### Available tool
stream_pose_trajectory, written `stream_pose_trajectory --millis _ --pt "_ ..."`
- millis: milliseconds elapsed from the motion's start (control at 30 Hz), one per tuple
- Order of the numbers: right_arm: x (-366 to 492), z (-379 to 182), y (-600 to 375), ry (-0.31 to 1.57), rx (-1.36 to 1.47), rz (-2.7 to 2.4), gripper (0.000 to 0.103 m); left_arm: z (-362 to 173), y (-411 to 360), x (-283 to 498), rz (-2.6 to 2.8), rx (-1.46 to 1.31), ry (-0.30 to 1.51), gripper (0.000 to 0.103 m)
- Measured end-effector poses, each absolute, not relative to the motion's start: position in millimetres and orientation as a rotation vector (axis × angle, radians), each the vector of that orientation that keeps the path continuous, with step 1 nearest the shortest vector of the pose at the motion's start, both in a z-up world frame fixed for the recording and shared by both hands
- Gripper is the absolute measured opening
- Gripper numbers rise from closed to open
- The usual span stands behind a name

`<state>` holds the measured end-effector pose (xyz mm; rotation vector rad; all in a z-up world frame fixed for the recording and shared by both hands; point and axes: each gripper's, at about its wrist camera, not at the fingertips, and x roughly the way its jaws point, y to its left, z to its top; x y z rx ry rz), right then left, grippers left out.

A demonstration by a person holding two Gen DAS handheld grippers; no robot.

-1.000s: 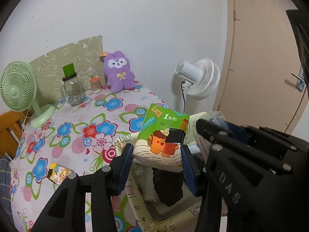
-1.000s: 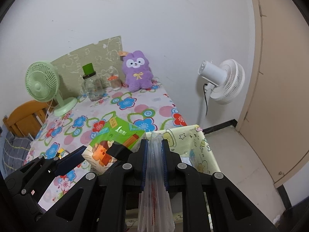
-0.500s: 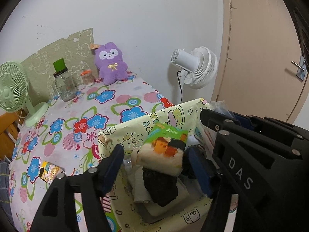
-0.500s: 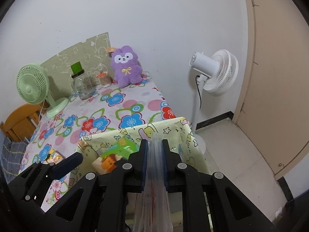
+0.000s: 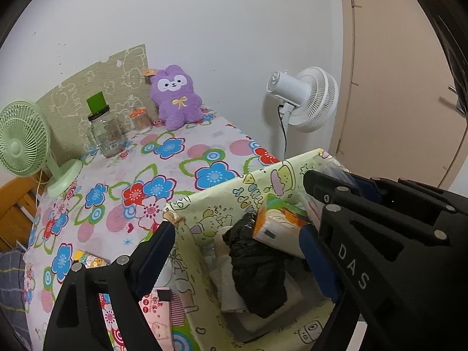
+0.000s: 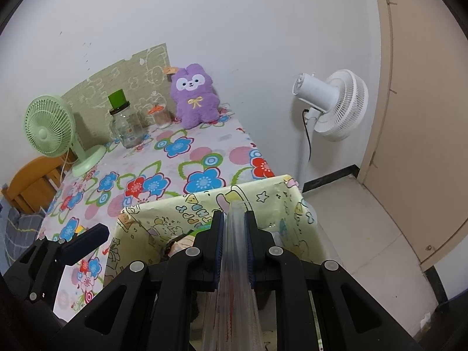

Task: Organize soft objects
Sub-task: 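Lower the green packet into the box with left tool while right tool releases the clear bag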

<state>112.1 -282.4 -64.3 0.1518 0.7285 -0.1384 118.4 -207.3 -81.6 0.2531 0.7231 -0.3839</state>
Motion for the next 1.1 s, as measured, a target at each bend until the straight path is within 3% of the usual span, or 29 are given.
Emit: stream_pose_trajectory --millis 567,633,767,900,1100 --pt "126.7 -71.9 -283.6 0.756 0.173 -0.129 0.020 -88.4 -206.9 133.9 -0.364 0.258 0.757 0.095" --pt "125.2 -71.7 -284.8 0.756 0.177 -0.121 0.026 -88.3 -206.8 134.0 -0.363 0.258 0.758 0.096" --pt "120.1 -71.5 -286.3 0.757 0.185 -0.118 0.055 -87.3 -207.4 131.8 -0.362 0.262 0.755 0.098" --pt "111.7 -67.9 -287.5 0.738 0.193 -0.132 0.072 -85.7 -205.3 127.3 -0.357 0.261 0.751 0.099" --pt "100.2 -61.5 -280.6 0.722 0.179 -0.139 0.082 -80.5 -195.1 118.7 -0.354 0.243 0.737 0.100"
